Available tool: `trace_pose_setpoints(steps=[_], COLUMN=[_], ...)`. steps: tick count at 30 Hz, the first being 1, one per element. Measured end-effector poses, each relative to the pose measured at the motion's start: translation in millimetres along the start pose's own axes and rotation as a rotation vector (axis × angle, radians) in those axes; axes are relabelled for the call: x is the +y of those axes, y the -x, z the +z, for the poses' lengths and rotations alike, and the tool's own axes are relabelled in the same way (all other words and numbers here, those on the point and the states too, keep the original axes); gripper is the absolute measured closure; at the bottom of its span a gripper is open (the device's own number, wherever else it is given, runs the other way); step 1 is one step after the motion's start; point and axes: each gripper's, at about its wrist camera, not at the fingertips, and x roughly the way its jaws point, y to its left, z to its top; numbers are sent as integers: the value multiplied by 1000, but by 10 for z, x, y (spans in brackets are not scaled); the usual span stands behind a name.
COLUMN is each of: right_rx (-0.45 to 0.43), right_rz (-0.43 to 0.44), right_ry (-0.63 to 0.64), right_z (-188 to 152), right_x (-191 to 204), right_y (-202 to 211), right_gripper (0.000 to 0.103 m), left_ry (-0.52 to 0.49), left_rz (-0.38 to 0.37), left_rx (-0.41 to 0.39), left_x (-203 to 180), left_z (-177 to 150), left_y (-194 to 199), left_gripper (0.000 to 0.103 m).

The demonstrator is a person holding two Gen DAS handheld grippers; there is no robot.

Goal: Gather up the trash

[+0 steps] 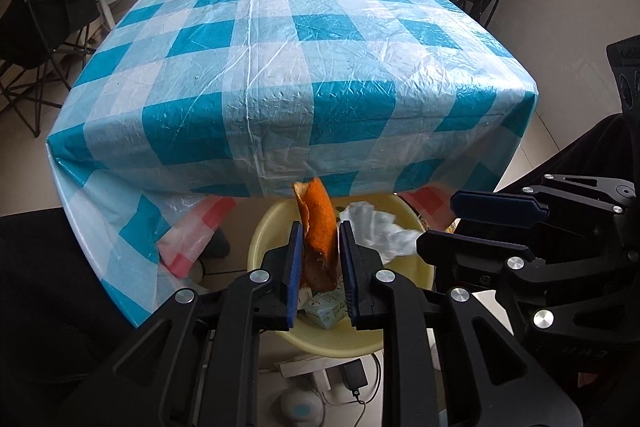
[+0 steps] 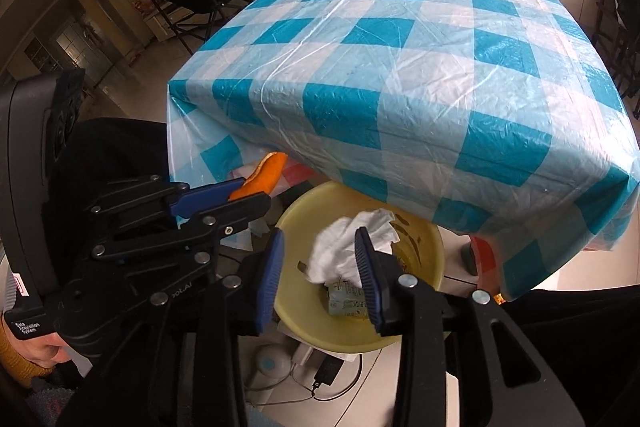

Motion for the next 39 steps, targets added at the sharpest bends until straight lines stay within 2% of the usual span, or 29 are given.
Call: trace_pose_setpoints(steps=[2,6,10,15,17,22,27,29,39], right_rx=[-15,-53,-132,-283,-356,-473,-588,-609,-615], right_rz=[-10,-38,-76,-178,-241,-390,-462,-485,-488], right_ry=[-9,-47,-68,-81,-62,23,90,97,97], right_z=[1,28,62,90,77,79,50,60,62], right_x=[-13,-78,-85,-28,21,194,298,299,272], right_y=[41,126,266,536,655,802,924,937,917], right_gripper=[51,33,21,9,7,7,7,7,7], left_ry=[10,47,69,72,73,83,77,76,80], left_rz=[6,30,69,136,154,175,199,200,205], left_rx=[-6,-50,-141,-284,-326,-381,-432,-436,-447], left_x=[14,83,119,128,133,145,103,86,68], left_z=[-1,33,79,153,176,244,277,286,284], left_y=[13,87,248,535,633,798,912,915,910], left_gripper=[78,55,36,20,17,15,12,11,8])
